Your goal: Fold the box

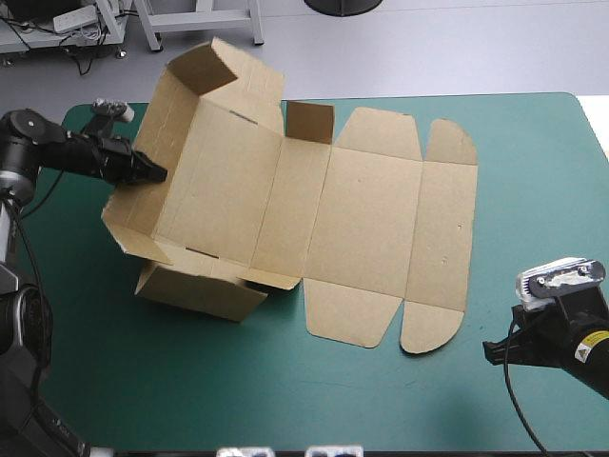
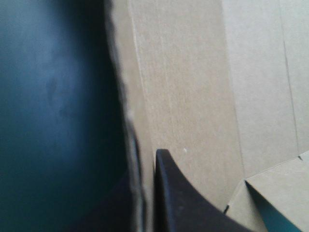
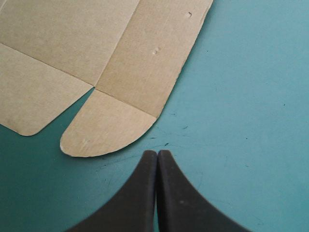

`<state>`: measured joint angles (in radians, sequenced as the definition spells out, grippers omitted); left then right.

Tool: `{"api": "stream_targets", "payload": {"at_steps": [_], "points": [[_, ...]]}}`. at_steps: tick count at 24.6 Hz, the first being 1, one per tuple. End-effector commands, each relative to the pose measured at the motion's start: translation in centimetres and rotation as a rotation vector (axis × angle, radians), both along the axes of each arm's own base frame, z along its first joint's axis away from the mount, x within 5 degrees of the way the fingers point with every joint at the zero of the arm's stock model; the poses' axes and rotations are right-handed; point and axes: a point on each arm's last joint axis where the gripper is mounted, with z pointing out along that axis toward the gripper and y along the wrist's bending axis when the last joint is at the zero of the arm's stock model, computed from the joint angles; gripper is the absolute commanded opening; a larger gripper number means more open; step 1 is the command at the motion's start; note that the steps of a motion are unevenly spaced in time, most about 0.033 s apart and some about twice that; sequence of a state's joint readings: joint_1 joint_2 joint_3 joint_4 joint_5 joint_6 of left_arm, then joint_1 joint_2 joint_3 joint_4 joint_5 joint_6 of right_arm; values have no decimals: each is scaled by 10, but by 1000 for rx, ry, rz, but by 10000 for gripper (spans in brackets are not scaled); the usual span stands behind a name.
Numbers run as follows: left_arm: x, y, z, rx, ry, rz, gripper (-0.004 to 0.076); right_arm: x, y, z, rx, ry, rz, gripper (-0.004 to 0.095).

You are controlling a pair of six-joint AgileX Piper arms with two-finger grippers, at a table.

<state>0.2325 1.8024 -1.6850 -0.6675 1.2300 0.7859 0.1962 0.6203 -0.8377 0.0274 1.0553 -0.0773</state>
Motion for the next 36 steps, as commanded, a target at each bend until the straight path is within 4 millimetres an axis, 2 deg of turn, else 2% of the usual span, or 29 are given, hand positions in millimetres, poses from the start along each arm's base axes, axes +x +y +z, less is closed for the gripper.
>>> {"api": "stream_targets", "payload": {"at_steps": [1, 5, 8, 11, 14, 16, 18, 20, 23, 27, 32, 36], "points": [[-23, -37, 79, 33, -246, -180, -3, 5, 1, 14, 19, -108, -3, -20], [-31, -70, 122, 127, -396, -267, -3, 8, 2, 19, 44, -170, -1, -20], [-41, -93, 142, 206, -472, -319, -3, 10, 3, 22, 61, -206, 0, -20], [-61, -129, 158, 326, -556, -426, -3, 14, 4, 28, 71, -286, 2, -20], [-79, -155, 163, 544, -618, -521, -3, 16, 4, 36, 82, -371, 4, -20], [-93, -173, 167, 753, -653, -532, -3, 18, 4, 50, 95, -485, 6, -20], [-104, -191, 170, 826, -686, -548, -3, 17, 3, 65, 101, -585, 10, -20], [-115, -208, 171, 839, -720, -598, -3, 14, 3, 82, 118, -686, 6, -20], [-120, -221, 171, 873, -752, -624, -8, 10, 2, 96, 128, -758, 4, -20], [-127, -236, 176, 965, -835, -592, -9, 15, 3, 111, 91, -774, 20, -20], [-127, -250, 185, 941, -966, -509, -9, 32, 6, 125, 70, -752, 29, -20], [-120, -262, 176, 911, -962, -521, -9, 49, 10, 140, 57, -722, 35, -20]]}}
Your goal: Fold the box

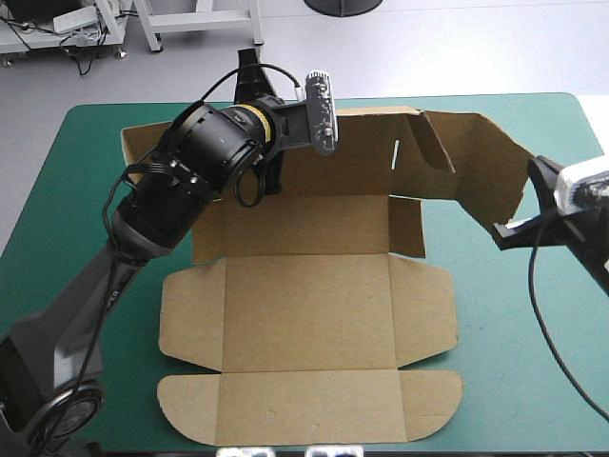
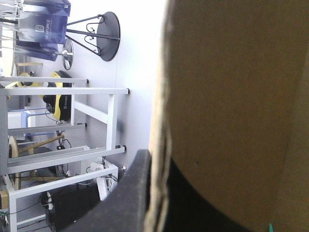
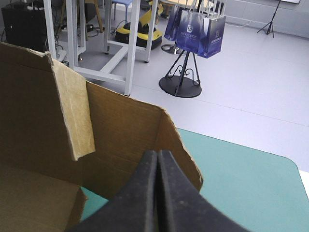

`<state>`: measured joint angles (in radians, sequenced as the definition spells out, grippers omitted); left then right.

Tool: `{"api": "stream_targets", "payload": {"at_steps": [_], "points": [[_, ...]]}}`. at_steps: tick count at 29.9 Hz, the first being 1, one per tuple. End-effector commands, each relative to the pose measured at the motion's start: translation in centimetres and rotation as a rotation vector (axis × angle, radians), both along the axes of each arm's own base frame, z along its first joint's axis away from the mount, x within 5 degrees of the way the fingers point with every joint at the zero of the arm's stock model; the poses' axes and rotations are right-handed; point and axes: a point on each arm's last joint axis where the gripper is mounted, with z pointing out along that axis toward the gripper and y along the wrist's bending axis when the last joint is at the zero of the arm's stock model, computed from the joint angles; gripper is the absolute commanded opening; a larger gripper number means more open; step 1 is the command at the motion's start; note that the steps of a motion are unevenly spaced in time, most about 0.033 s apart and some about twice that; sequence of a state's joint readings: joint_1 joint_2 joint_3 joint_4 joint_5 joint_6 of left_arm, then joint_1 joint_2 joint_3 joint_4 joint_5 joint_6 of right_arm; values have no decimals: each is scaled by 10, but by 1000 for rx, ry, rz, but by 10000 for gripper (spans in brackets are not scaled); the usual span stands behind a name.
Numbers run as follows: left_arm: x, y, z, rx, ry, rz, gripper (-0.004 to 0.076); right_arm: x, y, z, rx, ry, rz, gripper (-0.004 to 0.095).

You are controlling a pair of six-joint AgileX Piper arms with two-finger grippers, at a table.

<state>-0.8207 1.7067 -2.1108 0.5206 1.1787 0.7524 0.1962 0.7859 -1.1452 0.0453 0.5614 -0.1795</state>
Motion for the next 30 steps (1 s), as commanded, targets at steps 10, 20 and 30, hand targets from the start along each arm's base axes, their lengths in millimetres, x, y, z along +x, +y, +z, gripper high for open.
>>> {"api": "stream_targets", "payload": {"at_steps": [10, 20, 30], "points": [[-4, -37, -29, 87, -157, 16, -9, 51, 11, 59, -54, 21, 16, -20], [-7, -45, -81, 167, -118, 24, -9, 86, 23, 63, -80, 192, 68, -20], [-39, -14, -81, 62, -212, -107, -9, 136, 32, 35, -110, 325, 73, -20]]}}
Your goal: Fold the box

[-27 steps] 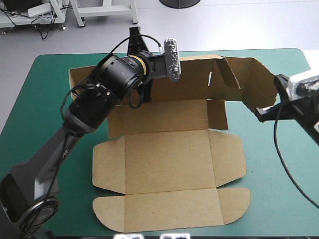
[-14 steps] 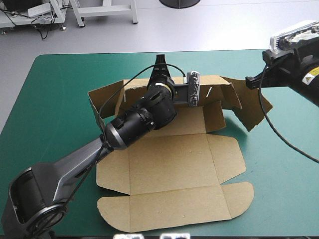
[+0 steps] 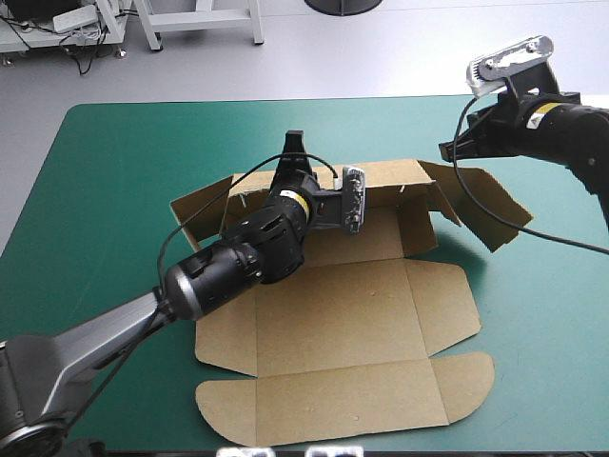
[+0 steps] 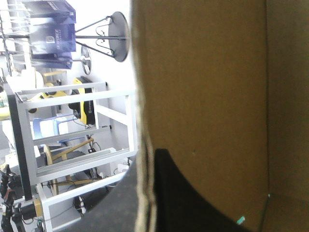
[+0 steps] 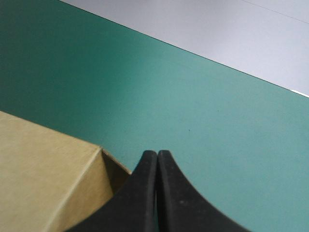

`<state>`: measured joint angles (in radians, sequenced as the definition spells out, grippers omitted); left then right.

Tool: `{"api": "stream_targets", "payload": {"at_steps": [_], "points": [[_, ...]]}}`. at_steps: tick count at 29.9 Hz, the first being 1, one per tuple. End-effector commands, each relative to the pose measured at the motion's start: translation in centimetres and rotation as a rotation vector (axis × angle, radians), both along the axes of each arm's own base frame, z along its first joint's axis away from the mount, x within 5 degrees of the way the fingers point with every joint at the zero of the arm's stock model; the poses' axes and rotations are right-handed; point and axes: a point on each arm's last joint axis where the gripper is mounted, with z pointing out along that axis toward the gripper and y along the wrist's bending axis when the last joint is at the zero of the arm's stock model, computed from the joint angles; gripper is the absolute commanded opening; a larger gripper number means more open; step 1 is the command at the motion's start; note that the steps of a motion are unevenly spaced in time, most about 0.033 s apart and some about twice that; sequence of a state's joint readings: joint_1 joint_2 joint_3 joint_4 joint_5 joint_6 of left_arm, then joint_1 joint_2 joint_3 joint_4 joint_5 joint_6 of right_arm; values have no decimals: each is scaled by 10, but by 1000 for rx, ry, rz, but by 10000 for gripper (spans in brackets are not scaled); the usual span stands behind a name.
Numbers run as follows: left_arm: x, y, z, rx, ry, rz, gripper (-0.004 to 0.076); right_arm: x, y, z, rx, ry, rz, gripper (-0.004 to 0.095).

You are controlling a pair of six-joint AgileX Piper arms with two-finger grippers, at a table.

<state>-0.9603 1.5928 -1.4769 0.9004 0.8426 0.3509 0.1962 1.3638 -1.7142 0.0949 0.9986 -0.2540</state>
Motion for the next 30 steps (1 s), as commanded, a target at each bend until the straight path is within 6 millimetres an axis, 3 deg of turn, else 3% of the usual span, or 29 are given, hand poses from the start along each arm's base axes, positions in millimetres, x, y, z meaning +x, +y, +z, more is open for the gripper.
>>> {"api": "stream_targets", "payload": {"at_steps": [1, 9, 13, 23, 30], "points": [[-18, 21, 29, -63, -137, -68, -9, 4, 1, 16, 18, -95, 2, -20], [-7, 42, -3, -25, -259, -63, -9, 31, 12, 13, 45, -28, 61, -20], [0, 44, -5, -79, -293, -80, -9, 44, 15, 8, 37, 7, 65, -20], [13, 57, -13, -44, -302, -85, -9, 100, 8, -48, 178, 238, 62, -20], [17, 59, -20, -77, -271, -92, -9, 124, 7, -85, 198, 373, 72, -20]]}}
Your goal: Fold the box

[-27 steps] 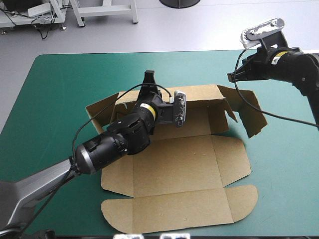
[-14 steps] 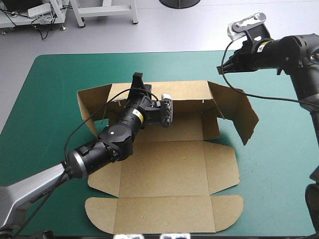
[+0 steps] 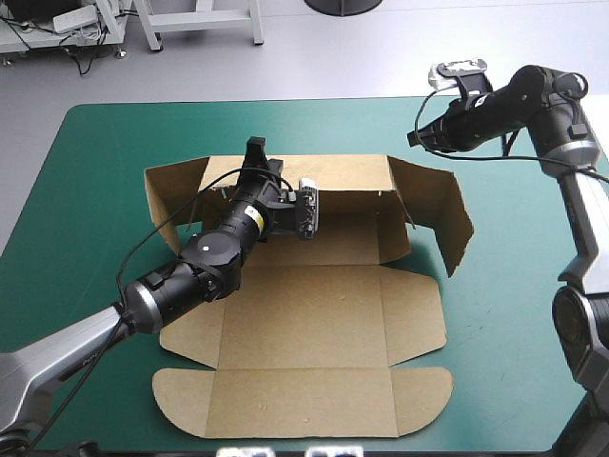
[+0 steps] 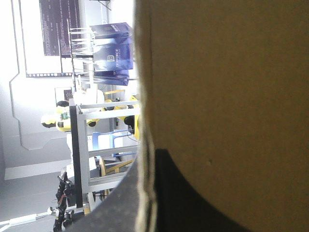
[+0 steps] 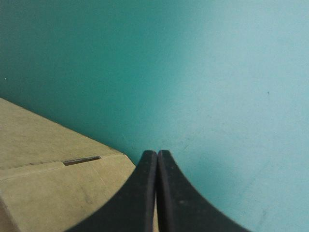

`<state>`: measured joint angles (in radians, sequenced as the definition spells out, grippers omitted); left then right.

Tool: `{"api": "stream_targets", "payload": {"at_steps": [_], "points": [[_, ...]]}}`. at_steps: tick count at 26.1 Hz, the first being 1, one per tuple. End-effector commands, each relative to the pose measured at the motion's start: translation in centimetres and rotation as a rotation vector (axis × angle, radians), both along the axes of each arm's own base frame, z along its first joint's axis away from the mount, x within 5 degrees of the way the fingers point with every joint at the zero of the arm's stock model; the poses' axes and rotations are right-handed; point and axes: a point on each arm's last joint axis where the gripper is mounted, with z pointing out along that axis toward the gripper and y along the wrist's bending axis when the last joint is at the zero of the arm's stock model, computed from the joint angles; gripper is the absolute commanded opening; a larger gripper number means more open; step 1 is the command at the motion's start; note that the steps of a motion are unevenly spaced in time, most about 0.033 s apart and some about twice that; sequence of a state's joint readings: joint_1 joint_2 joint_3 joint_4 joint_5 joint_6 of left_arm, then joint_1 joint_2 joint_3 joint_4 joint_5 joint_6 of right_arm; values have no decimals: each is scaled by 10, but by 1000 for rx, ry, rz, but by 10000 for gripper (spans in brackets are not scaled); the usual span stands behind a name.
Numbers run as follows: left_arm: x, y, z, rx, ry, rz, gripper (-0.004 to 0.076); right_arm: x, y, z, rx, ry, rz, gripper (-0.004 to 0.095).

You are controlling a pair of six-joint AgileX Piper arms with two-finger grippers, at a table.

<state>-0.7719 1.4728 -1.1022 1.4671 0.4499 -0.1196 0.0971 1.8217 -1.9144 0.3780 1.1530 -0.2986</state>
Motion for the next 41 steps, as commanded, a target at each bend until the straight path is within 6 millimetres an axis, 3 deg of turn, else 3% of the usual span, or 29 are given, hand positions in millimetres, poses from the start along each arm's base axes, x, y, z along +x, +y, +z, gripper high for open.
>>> {"api": "stream_targets", "payload": {"at_steps": [1, 5, 9, 15, 22, 32, 36, 41], "points": [[-4, 3, 23, -56, -63, -24, -9, 0, -1, 9, 31, -22, 17, -20], [-3, 1, 21, -41, -69, -40, -9, 5, 8, -11, 90, 85, 97, -20], [2, 1, 14, -11, -63, -1, -9, 5, 12, -10, 144, 92, 139, -20], [5, 3, 10, -31, -53, 60, -9, 2, 2, -8, 116, 95, 99, -20], [5, 2, 11, -29, -60, 49, -9, -17, 2, -6, 106, 94, 139, -20], [6, 2, 12, -55, -61, 54, -9, -44, 5, -32, 127, 153, 251, -20], [6, 2, 12, -77, -55, 63, -9, -60, 11, -38, 174, 82, 383, -20], [5, 2, 12, -82, -52, 57, -9, -91, 3, -50, 94, -192, 322, -20]]}}
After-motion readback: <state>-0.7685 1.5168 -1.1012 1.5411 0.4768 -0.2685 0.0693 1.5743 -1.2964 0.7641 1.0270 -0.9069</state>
